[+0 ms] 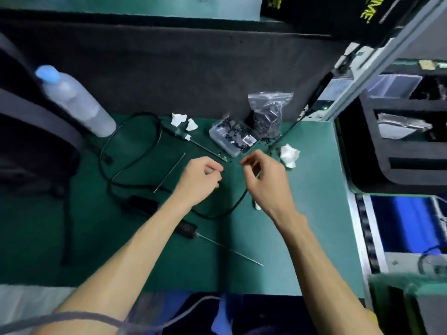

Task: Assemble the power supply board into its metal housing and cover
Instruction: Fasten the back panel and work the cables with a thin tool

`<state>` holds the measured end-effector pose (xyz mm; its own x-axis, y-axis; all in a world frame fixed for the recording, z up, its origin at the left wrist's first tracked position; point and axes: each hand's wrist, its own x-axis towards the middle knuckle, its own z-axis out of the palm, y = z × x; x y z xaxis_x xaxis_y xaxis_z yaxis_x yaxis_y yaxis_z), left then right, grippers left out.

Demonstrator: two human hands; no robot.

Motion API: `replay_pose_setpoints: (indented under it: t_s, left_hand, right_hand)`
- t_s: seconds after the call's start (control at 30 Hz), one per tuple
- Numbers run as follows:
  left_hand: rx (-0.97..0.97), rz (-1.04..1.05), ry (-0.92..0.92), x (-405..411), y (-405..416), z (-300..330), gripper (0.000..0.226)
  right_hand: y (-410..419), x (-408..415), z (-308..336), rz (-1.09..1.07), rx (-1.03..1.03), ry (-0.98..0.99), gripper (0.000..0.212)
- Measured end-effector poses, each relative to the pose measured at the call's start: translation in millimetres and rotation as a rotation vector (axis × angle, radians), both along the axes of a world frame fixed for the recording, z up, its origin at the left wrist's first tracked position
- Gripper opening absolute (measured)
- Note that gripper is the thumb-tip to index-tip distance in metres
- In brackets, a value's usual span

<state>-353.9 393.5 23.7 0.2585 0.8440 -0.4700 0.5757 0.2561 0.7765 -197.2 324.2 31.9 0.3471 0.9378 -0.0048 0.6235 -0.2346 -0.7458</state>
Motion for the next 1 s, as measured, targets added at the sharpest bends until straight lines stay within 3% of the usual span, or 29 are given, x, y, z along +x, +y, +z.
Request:
replay_pose_setpoints:
  t_s: [0.2, 0.37, 0.6, 0.7, 0.83, 1.0]
  left_hand:
    - [-0.003, 0.116, 0.152, -52, 12, -37, 0.016]
    - [0.115, 0.126, 0.352, -75, 24, -58, 0.014]
    - [0.217, 0.046, 0.602, -82, 46, -87, 0.03]
    - [0.226, 0.013, 0.633, -83, 54, -91, 0.016]
    - [0.211, 0.007, 0.547, -68, 61, -80, 0.008]
    - [0.145, -0.069, 0.107, -2, 54, -39, 0.015]
  right_hand:
    - [19, -29, -42, 0.085, -0.117, -0.002, 0.013]
    - [30, -39, -61, 0.13, -0.189, -0.021, 0.012]
    - [45, -53, -70, 0.159, -0.231, -0.004, 0.014]
    - [50, -53, -69, 0.168, -0.256, 0.003, 0.014]
    - [49, -46, -63, 0.133, -0.23, 0.032, 0.013]
    - [31, -22, -40, -0.061, -0.116, 0.11, 0.012]
